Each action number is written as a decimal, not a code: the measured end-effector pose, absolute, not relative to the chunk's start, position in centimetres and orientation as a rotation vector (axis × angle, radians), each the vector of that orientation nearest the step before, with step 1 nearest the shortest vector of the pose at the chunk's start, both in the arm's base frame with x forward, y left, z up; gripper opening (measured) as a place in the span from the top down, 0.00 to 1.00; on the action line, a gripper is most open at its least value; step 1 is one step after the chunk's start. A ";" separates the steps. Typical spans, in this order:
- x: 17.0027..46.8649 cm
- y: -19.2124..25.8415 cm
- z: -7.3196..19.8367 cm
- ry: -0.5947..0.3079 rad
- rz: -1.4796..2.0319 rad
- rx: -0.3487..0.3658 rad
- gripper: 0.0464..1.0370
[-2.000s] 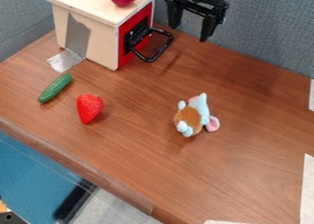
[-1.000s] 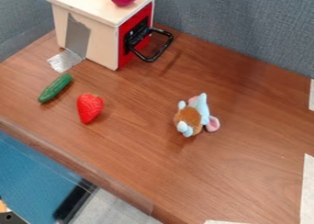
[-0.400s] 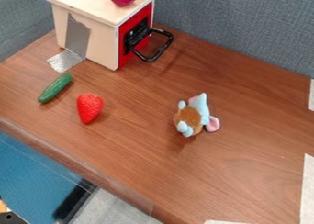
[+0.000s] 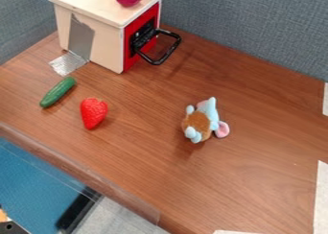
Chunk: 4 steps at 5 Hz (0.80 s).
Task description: Move the red bell pepper from the top of the drawer to table
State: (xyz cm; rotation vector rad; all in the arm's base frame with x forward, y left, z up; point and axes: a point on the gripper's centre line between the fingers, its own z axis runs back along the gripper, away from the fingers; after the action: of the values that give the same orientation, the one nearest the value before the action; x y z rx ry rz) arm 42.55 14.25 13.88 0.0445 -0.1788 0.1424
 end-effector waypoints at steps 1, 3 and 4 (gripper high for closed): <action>42.8 14.2 11.9 -0.143 0.143 0.042 0.04; 43.1 14.2 10.7 -0.133 0.157 0.043 0.29; 42.6 12.8 10.7 -0.141 0.138 0.032 0.29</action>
State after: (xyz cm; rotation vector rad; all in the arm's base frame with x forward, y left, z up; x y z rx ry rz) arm 42.56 12.77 10.69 0.0318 -0.1408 0.1378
